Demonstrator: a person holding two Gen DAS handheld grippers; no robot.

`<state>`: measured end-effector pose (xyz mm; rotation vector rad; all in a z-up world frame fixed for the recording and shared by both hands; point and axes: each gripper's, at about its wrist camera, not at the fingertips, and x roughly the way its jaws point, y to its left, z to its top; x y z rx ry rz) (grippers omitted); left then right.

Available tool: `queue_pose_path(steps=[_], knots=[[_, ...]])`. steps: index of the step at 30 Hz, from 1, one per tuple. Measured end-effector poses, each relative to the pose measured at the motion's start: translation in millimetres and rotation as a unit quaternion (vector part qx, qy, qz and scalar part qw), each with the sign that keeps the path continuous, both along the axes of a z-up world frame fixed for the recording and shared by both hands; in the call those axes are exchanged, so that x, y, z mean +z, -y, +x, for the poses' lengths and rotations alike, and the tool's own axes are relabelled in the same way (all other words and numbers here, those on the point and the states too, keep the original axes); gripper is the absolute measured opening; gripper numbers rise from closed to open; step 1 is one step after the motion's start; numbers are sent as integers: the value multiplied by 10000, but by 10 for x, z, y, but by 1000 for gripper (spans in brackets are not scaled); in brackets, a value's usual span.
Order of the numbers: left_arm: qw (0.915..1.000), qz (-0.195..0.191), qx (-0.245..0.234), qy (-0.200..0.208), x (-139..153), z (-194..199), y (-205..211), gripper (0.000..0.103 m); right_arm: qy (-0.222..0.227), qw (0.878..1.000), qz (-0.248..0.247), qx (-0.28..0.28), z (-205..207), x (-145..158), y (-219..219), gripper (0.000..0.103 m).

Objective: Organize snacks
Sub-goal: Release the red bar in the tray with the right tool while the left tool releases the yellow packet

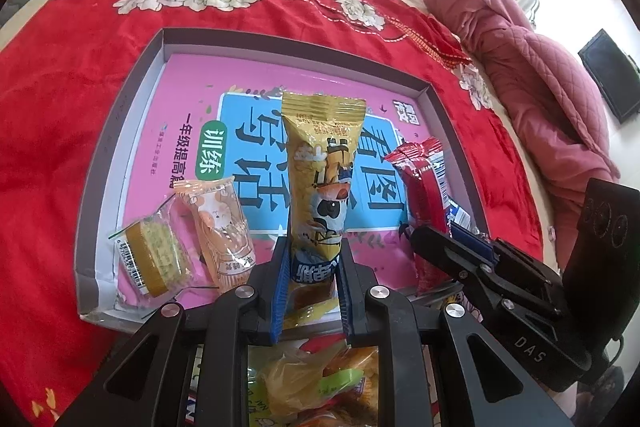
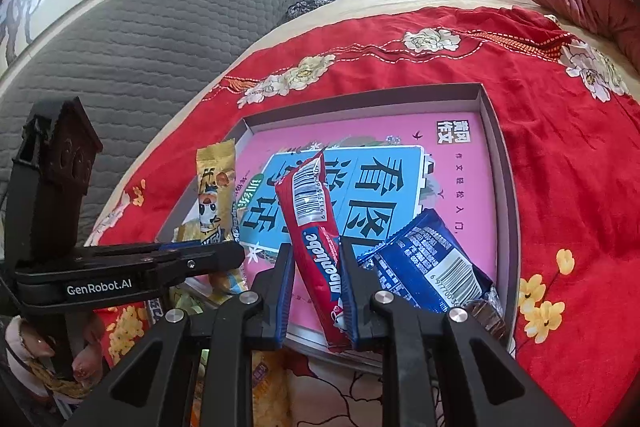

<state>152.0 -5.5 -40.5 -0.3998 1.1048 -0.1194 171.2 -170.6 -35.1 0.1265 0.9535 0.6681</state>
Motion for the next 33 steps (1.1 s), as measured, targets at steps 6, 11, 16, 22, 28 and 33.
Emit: queue_pose_path(steps=[6, 11, 16, 22, 28, 33], knots=[[10000, -1, 6, -8, -5, 3, 3, 22, -12, 9999, -165, 32, -22, -33, -49, 23], [10000, -34, 5, 8, -6, 3, -1, 22, -34, 9998, -194, 30, -21, -46, -42, 23], [10000, -51, 0, -8, -15, 7, -2, 22, -17, 9997, -257, 42, -25, -46, -57, 23], [10000, -31, -4, -1, -11, 8, -1, 22, 36, 9992, -389, 75, -45, -38, -91, 23], [10000, -25, -1, -34, -4, 1, -2, 22, 84, 9987, -499, 104, -66, -31, -114, 23], [10000, -48, -1, -77, -5, 4, -10, 25, 110, 9983, -568, 92, -70, -30, -118, 23]])
